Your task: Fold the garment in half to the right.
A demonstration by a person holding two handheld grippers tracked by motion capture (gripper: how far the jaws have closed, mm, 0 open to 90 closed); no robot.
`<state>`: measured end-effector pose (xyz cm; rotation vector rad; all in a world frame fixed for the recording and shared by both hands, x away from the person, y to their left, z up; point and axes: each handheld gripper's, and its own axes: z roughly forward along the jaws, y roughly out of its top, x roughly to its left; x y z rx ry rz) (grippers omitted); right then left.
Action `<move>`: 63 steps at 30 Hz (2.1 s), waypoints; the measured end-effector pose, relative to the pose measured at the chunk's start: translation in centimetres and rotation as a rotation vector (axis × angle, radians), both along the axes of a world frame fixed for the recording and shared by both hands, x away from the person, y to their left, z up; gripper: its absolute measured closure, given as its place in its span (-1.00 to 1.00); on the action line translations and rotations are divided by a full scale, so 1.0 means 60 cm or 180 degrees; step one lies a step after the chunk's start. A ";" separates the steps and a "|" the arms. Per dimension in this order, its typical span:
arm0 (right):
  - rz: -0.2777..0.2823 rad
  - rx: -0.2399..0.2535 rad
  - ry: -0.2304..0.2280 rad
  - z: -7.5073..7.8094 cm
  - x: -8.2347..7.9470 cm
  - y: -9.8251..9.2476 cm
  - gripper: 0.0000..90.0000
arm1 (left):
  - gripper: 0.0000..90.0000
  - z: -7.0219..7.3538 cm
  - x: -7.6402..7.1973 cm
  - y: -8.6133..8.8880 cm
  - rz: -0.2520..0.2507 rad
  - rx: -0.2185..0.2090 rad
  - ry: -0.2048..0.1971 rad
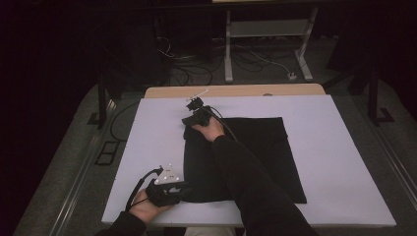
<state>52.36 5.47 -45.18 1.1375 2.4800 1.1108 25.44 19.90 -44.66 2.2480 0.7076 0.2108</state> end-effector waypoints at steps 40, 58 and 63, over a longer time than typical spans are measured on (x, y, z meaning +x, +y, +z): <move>0.0248 0.0270 0.0109 0.066 -0.023 -0.047 0.88 | 0.88 0.031 0.011 -0.007 -0.0039 -0.0364 0.0035; 0.0212 0.0491 0.0029 0.108 -0.029 -0.110 0.88 | 0.88 0.064 0.009 -0.037 -0.0186 -0.0447 -0.0126; 0.0205 0.0508 0.0003 0.117 -0.030 -0.124 0.88 | 0.88 0.073 0.012 -0.048 -0.0225 -0.0465 -0.0153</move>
